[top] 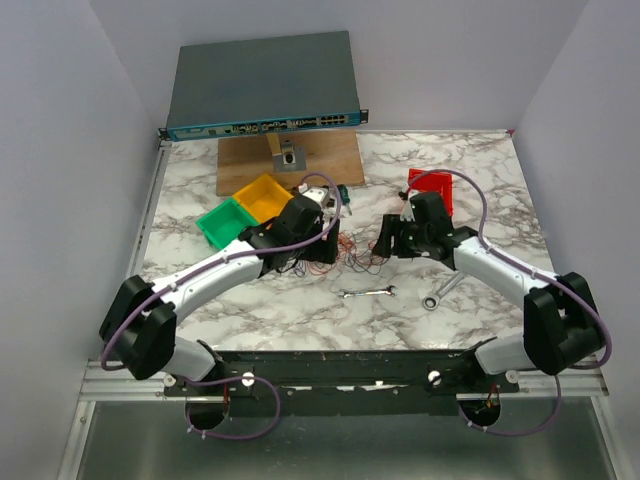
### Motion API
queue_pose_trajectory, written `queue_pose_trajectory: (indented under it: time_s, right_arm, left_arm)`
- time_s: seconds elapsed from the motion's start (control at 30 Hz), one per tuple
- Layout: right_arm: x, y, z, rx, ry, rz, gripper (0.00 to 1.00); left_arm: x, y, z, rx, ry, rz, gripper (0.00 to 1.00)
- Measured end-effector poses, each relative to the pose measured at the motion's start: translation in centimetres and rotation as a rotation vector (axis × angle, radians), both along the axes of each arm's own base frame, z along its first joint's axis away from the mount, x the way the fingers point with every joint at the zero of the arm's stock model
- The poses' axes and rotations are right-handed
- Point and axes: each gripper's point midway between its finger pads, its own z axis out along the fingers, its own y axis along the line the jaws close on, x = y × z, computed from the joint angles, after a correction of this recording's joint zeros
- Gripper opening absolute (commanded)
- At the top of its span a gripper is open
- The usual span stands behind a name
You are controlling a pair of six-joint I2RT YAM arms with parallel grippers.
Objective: Untangle the cables
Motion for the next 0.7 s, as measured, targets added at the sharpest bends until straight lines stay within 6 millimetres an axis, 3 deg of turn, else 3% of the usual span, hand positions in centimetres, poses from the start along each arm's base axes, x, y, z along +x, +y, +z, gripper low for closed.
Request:
queue_pose_trajectory:
  time_s: [0.3,0.53,0.7]
  right_arm:
    - [0.7,2.6,-2.1,0.007,-0.015,0.056,0.56]
    - [3.0,4.5,-3.0,0.053,-0.065,0.088,0.54]
    - [4.5,6.3,-3.7,0.107,-0.095,0.125,0.54]
  left_arm:
    - [3.4,-0.7,-3.8,0.048,0.093,0.041,0.65]
    - [6.1,-2.2,-4.2,0.023,0.116,0.052,0.59]
    - [7.3,-3.0,-4.7,0.019,0.124,0.051,0.46]
